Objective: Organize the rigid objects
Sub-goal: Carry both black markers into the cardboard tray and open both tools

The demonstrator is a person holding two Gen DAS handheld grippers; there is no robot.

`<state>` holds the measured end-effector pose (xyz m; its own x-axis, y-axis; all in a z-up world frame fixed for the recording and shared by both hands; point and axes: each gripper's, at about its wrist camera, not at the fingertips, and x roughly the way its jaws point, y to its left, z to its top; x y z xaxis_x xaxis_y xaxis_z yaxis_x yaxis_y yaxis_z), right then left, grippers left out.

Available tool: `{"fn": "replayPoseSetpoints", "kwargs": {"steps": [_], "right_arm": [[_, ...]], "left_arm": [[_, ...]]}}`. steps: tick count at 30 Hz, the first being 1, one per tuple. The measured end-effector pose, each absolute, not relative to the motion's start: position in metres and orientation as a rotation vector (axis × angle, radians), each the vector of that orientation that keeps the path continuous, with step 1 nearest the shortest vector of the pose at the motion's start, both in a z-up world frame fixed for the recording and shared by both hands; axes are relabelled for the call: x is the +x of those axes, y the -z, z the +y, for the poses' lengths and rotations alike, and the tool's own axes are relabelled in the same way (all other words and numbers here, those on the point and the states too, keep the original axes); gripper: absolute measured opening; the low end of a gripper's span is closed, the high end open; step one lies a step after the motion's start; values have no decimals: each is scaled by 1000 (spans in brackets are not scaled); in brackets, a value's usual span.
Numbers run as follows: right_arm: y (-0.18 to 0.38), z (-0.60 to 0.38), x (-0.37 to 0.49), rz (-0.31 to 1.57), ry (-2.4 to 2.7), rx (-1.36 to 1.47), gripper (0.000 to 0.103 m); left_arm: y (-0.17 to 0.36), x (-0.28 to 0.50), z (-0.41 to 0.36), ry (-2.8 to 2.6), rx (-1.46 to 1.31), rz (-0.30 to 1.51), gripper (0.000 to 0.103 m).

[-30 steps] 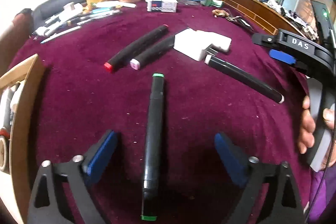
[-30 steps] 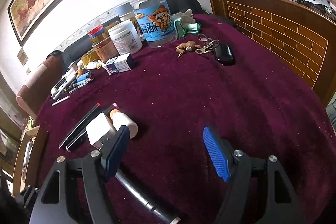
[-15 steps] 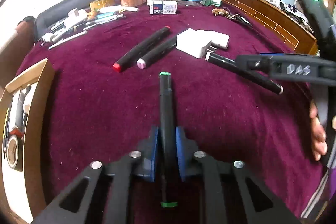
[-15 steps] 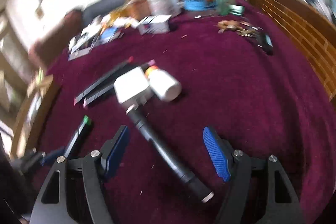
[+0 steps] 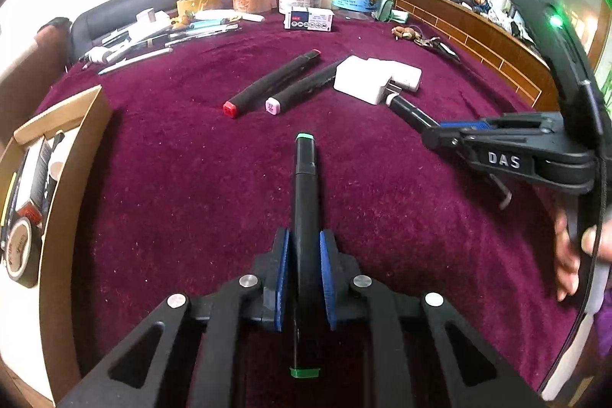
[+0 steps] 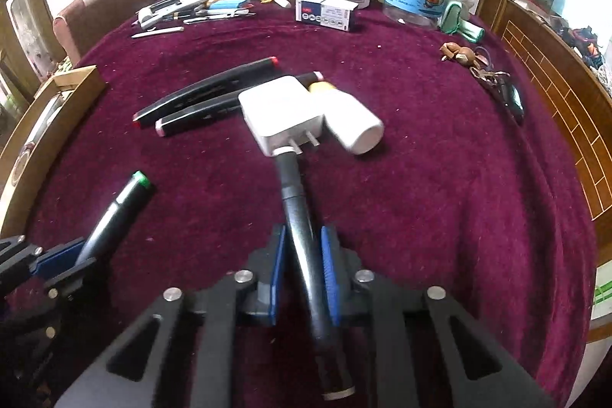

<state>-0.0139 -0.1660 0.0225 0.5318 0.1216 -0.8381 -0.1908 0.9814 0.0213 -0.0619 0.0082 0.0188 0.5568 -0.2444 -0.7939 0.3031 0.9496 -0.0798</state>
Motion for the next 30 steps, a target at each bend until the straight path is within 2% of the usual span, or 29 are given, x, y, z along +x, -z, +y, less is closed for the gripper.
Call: {"fn": "replayPoseSetpoints", "kwargs": {"steps": [8,20,30], "right_arm": [[-47,-173,-37,942,-254,61,15],[-72,-148,-67,886,-316,72,15],[-101,-96,-84,850,-429,58,15]], "left_arm": [[-21,-69,17,333,18,921,15],[-50,-94,37,346,-58,839,15],[-76,-110,92,287,-158,754,15]]}}
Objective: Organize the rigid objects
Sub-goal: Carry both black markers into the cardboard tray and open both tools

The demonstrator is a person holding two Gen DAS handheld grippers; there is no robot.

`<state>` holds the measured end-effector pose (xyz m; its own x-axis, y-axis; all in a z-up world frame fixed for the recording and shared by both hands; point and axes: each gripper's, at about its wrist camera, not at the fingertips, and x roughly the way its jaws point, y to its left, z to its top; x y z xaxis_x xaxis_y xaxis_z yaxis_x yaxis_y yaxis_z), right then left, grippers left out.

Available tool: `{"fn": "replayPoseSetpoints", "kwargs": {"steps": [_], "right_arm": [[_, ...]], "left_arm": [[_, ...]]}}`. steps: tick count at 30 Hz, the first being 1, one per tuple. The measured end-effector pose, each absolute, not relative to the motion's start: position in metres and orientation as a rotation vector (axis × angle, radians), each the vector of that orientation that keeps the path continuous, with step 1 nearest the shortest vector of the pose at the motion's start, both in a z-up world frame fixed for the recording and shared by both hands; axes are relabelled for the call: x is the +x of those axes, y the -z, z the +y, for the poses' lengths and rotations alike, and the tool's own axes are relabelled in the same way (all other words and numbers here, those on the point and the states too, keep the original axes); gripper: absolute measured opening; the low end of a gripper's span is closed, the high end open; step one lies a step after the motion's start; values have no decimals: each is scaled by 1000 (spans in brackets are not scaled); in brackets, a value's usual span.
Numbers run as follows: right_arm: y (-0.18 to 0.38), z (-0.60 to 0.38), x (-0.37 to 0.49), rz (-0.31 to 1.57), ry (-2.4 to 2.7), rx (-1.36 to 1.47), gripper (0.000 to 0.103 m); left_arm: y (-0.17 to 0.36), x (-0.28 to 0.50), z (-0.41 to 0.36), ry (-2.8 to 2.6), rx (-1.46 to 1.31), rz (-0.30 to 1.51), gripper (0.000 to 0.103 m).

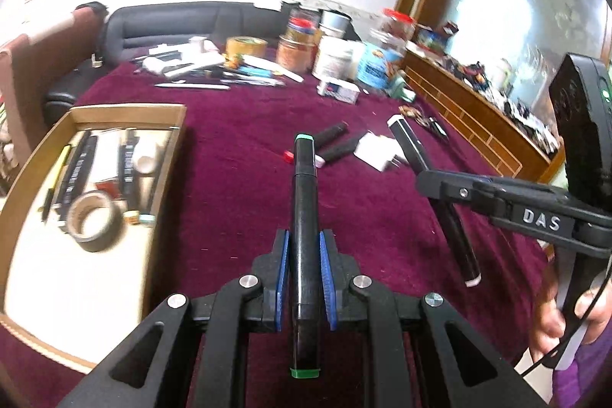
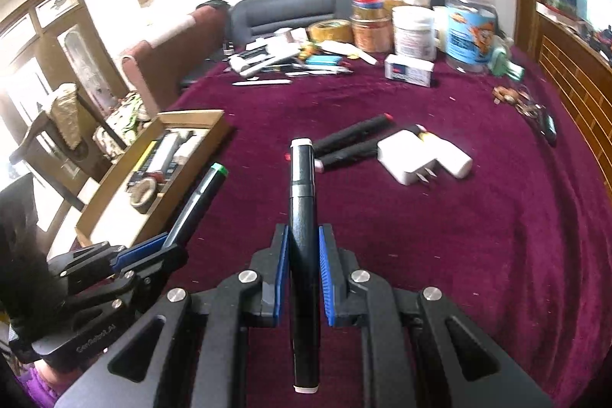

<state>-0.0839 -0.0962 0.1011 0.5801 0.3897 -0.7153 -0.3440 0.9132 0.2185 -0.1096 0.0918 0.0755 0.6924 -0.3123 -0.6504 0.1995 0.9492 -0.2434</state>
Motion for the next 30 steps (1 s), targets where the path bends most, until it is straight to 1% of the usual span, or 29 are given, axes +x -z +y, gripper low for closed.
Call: {"fn": "replayPoseSetpoints", "kwargs": {"steps": [18,30], "right_arm": [[-119,45,-71,896,-677,19,15],[-108,91,-62,963,-745,22,15]], "left_arm": [[-67,-107,222,70,-292,722,16],[-69,-103,296,-46,-317,722,16]]}}
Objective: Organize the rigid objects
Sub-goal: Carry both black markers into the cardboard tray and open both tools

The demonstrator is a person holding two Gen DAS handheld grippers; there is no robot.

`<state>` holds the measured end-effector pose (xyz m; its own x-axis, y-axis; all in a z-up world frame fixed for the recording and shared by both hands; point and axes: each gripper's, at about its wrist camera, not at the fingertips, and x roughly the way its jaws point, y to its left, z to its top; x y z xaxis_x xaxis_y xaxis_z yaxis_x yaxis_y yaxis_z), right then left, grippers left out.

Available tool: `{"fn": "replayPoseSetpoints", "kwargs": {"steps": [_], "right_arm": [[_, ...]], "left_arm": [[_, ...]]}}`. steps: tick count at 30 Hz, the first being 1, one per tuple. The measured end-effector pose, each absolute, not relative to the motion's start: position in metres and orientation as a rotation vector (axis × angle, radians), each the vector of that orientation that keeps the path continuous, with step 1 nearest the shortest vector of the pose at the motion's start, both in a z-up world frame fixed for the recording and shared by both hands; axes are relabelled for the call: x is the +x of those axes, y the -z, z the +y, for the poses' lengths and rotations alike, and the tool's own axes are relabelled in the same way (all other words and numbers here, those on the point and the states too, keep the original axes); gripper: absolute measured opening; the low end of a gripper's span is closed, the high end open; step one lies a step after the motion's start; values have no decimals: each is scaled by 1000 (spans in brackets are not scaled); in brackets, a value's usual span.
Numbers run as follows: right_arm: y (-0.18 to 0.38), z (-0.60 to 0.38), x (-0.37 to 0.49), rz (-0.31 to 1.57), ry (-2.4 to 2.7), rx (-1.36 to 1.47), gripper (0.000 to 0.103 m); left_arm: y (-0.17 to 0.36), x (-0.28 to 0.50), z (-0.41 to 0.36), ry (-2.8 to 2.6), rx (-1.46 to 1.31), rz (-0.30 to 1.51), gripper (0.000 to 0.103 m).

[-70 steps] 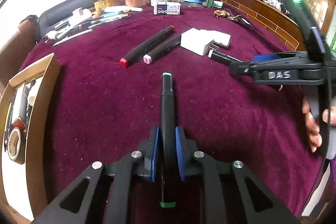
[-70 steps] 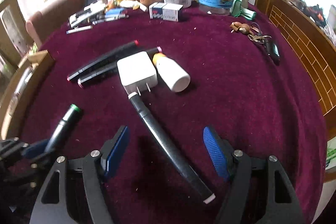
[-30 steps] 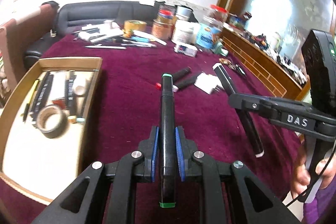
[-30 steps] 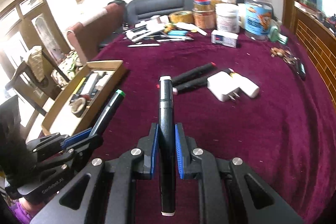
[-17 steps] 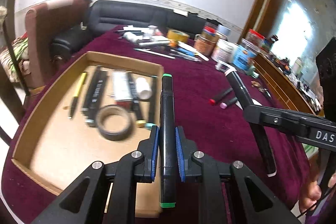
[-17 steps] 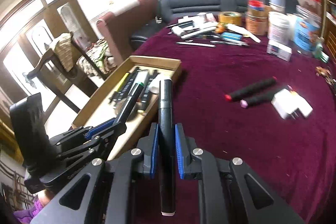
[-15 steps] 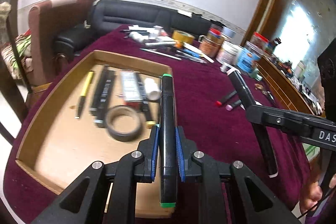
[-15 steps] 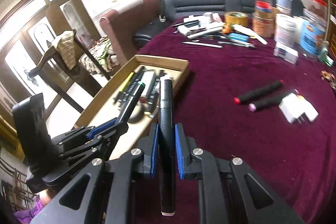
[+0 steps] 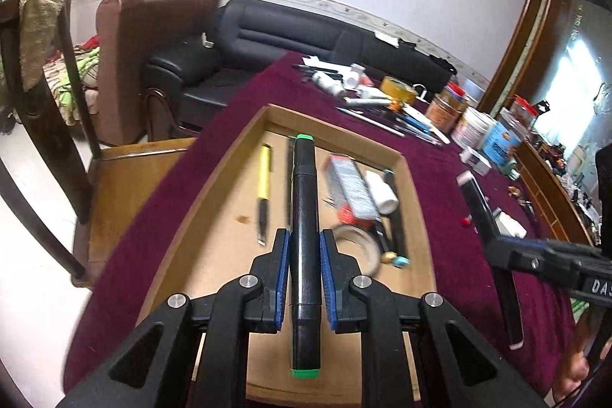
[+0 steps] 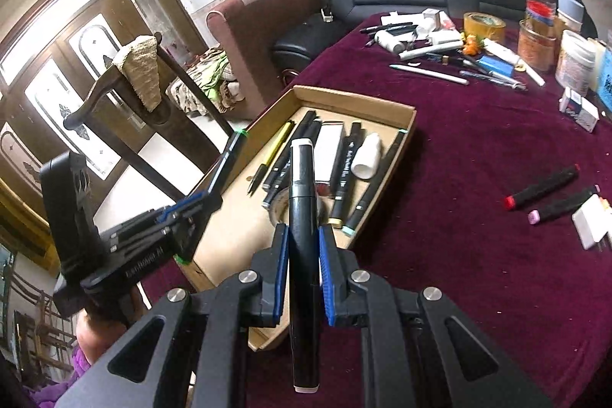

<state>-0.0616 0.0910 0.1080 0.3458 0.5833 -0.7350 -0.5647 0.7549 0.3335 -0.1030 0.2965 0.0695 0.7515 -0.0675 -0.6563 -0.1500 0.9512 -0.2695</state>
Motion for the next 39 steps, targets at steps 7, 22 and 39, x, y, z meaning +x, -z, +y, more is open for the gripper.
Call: {"fn": "replayPoseSetpoints", "kwargs": {"steps": [7,22,39], "right_arm": [[-99,108,-57,1006,-769,35,15],[-38,182,-37,1220,-862,85,15],[-16,206,-34,1276,-873,78,19]], "left_arm": [[-58,-87,314,-78,-292,779,16],[-29,-69,320,-110,-323,879,16],[-50,-90,329,-27,-469,794,83]]}}
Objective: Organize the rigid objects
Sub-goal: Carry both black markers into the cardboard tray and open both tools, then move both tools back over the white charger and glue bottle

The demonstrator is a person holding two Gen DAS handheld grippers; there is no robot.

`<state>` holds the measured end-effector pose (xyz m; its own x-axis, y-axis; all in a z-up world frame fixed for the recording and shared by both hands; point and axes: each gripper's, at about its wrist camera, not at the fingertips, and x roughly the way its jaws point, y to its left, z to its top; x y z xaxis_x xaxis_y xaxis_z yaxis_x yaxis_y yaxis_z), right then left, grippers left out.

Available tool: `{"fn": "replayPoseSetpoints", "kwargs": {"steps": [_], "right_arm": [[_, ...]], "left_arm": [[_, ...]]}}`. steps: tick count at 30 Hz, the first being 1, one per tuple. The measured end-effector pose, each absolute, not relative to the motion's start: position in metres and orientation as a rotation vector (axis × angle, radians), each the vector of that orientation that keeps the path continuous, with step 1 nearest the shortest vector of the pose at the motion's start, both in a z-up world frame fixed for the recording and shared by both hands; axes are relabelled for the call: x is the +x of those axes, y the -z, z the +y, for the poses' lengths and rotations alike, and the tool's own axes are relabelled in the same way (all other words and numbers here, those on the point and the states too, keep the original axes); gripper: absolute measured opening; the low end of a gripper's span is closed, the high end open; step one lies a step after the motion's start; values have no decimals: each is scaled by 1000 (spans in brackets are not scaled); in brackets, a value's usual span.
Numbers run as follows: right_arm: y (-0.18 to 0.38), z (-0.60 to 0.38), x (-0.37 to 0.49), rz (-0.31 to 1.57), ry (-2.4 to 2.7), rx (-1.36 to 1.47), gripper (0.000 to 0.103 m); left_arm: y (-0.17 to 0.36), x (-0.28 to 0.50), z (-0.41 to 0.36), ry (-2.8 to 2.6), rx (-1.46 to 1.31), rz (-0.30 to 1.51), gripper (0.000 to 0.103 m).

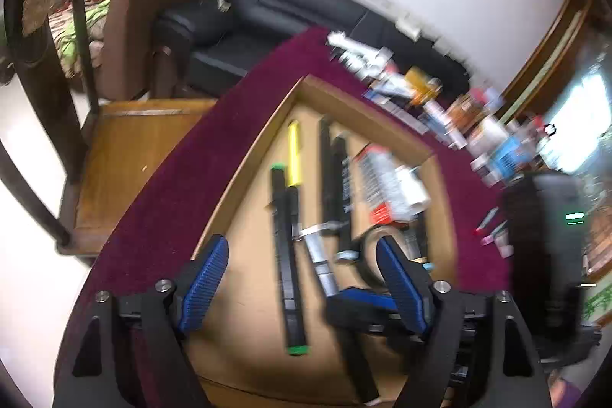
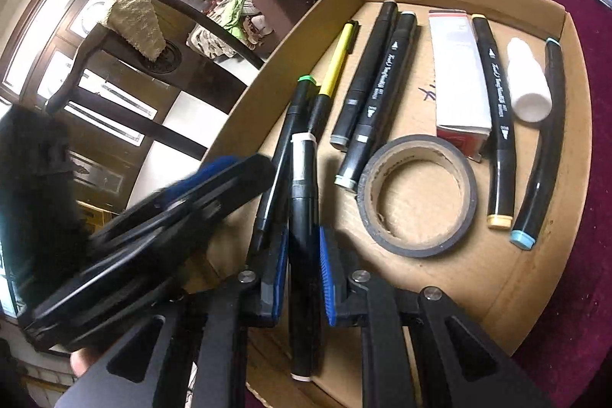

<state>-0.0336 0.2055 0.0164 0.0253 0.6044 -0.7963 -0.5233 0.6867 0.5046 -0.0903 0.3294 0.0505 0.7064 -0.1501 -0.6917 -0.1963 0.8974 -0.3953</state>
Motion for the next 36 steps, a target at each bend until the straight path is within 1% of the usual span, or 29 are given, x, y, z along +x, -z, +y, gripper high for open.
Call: {"fn": "replayPoseSetpoints", "kwargs": {"steps": [2,3,4,11,15,17,18,21,26,30,36], "right_arm": [[-19,204,-35,1261,-880,76,26],[-20,204,-37,1249,-878,68,31],[-24,202,-40,1226,-879,55,33],[-44,179,-50,1145,-896,59,34],[-57,154,-56,1084,-925,136,34],[-61,148,-60,1064,-949,170,44],[-59,145,-61,1065,-953,180,51],[-52,141,-66,1088,-980,189,52],[-67,130,-73,1028,-1012,195,52],[-60,120,-74,1049,-1001,200,52],[-76,84,-70,981,-989,270,52]], "left_arm": [[-59,-98,325,-32,-443,764,83],[-63,-102,323,-34,-442,748,83],[-66,-107,323,-30,-450,732,84],[-69,-132,334,-27,-547,698,85],[-71,-141,336,-42,-570,686,88],[-67,-142,336,-48,-588,688,88],[-65,-142,337,-51,-596,695,88],[-61,-143,335,-50,-608,711,88],[-63,-146,329,-68,-588,708,88],[-62,-144,323,-66,-583,722,88],[-68,-143,311,-68,-559,722,88]]}}
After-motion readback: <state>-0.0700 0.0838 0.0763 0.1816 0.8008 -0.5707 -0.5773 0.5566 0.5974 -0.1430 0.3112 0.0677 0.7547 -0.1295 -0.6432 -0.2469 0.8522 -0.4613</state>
